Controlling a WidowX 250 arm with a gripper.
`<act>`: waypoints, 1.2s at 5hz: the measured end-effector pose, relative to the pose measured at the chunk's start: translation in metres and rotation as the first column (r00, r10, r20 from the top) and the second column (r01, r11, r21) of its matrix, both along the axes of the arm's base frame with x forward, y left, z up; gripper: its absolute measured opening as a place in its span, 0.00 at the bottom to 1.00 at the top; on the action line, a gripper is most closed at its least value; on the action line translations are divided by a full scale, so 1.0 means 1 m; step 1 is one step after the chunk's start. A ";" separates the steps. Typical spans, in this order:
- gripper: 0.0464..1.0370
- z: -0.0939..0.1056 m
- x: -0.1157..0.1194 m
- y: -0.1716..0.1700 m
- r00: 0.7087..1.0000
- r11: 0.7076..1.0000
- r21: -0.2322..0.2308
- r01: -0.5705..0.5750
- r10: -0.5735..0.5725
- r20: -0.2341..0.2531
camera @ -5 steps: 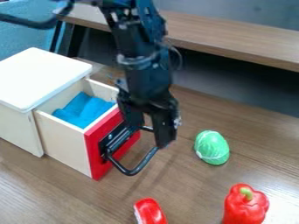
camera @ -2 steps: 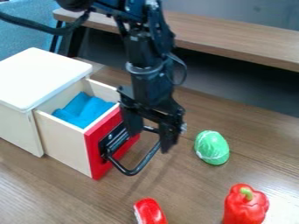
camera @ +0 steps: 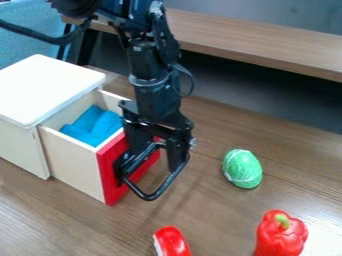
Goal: Cierra la gaveta
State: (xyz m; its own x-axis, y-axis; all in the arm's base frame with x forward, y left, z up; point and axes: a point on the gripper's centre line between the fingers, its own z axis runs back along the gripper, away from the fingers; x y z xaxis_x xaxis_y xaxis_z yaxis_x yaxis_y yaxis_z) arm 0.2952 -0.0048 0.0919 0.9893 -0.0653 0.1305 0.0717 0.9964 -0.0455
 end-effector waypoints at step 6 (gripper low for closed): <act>0.96 -0.001 -0.008 0.047 0.990 0.987 0.082 -0.141 0.143 -0.012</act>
